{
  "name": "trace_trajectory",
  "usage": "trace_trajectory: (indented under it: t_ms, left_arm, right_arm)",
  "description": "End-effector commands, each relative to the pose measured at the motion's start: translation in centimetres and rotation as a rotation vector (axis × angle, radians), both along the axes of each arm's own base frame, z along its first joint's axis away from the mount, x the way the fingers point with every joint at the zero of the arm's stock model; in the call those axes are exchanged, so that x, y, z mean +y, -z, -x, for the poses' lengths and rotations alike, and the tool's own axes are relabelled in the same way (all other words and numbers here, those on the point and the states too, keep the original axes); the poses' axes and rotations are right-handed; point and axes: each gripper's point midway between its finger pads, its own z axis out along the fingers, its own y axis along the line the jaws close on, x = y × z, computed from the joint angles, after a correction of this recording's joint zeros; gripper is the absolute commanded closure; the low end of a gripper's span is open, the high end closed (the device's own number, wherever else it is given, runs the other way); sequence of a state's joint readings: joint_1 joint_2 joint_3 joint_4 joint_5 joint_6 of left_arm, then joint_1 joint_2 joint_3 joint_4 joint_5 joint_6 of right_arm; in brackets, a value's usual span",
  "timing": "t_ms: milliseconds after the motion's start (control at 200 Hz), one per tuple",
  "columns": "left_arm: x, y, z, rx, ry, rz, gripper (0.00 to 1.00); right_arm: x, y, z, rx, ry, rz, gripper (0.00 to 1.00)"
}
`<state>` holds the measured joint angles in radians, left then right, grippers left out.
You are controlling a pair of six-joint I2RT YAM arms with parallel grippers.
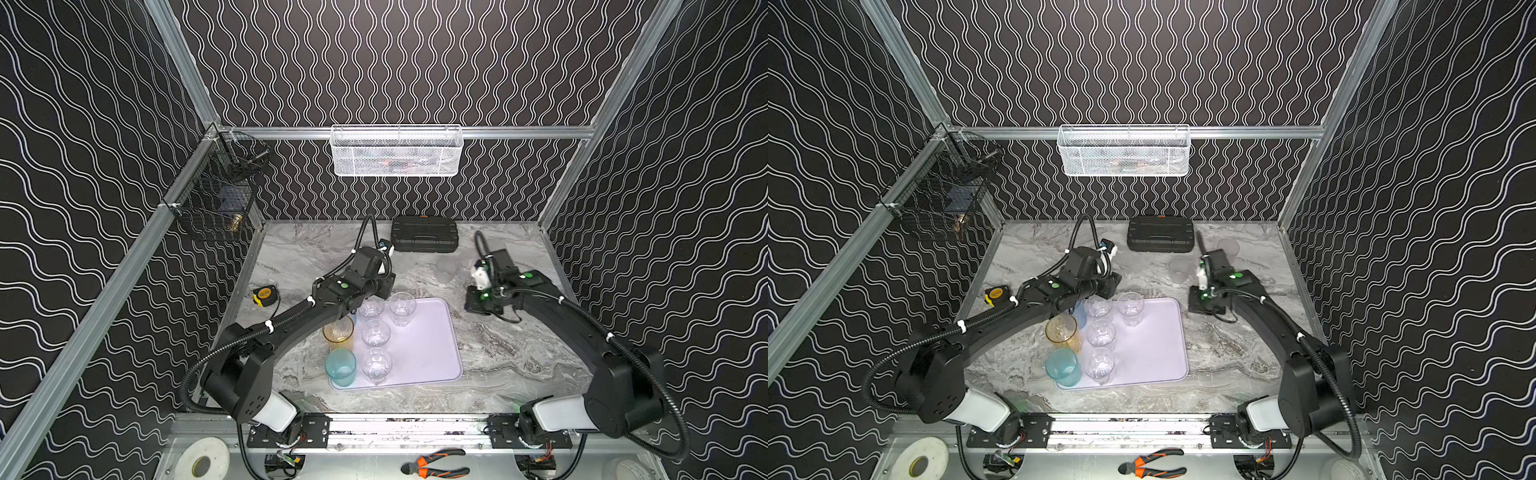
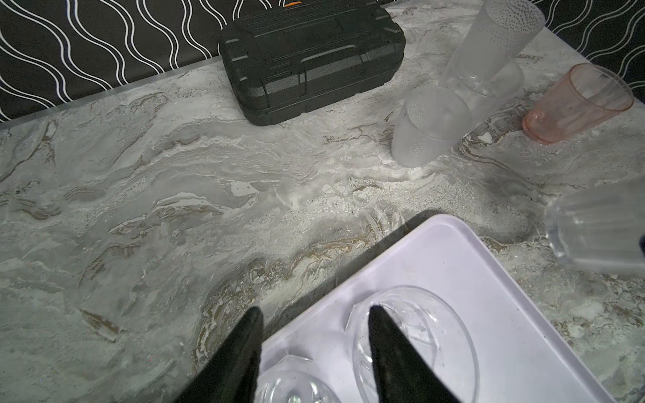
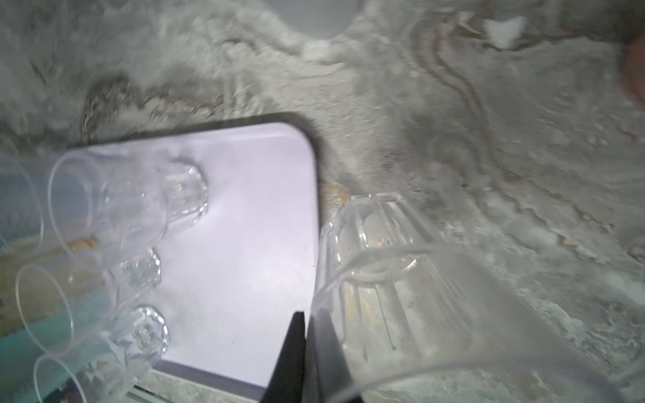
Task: Place the glasses into the tray
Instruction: Pick up the glass from the middle-right of the table, then place the glass on the tray.
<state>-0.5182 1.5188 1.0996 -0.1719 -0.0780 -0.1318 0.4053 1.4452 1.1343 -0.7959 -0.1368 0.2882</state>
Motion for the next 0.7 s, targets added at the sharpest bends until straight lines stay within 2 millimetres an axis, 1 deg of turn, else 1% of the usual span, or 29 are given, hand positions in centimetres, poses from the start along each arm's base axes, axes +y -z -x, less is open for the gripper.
trace_trajectory:
  t_ms: [0, 45, 70, 195, 270, 365, 400, 510, 696]
  left_arm:
    - [1.4, -0.8, -0.7, 0.0, -0.074, 0.039, 0.47]
    - [2.0, -0.8, -1.0, 0.004, -0.095, 0.046, 0.47]
    - [2.2, -1.0, -1.1, 0.002, -0.103, 0.05, 0.47]
    - [3.0, -1.1, -1.3, 0.007, -0.134, 0.054, 0.48]
    - [3.6, -1.0, -1.4, 0.016, -0.16, 0.056, 0.48]
    - [4.6, -0.6, -1.7, 0.044, -0.2, 0.058, 0.48]
    - [5.0, -0.5, -1.8, 0.048, -0.212, 0.063, 0.48]
    - [5.9, -0.5, -2.0, 0.057, -0.242, 0.078, 0.48]
    - [6.1, -0.7, -2.0, 0.052, -0.246, 0.092, 0.48]
  right_arm:
    - [-0.4, 0.2, 2.9, 0.08, -0.099, 0.202, 0.98]
    - [0.3, -0.1, 3.3, 0.093, -0.128, 0.215, 0.99]
    - [1.4, -0.3, 4.0, 0.099, -0.171, 0.216, 0.99]
    - [4.1, -0.9, 6.4, 0.145, -0.288, 0.253, 1.0]
    - [5.4, -0.5, 8.0, 0.168, -0.347, 0.275, 1.0]
    - [6.7, 0.8, 10.0, 0.195, -0.401, 0.279, 1.0]
    - [7.0, 1.1, 10.3, 0.192, -0.414, 0.286, 1.0]
    - [8.2, 2.1, 10.6, 0.174, -0.432, 0.278, 1.0]
    - [10.7, 3.8, 10.8, 0.139, -0.457, 0.221, 1.0]
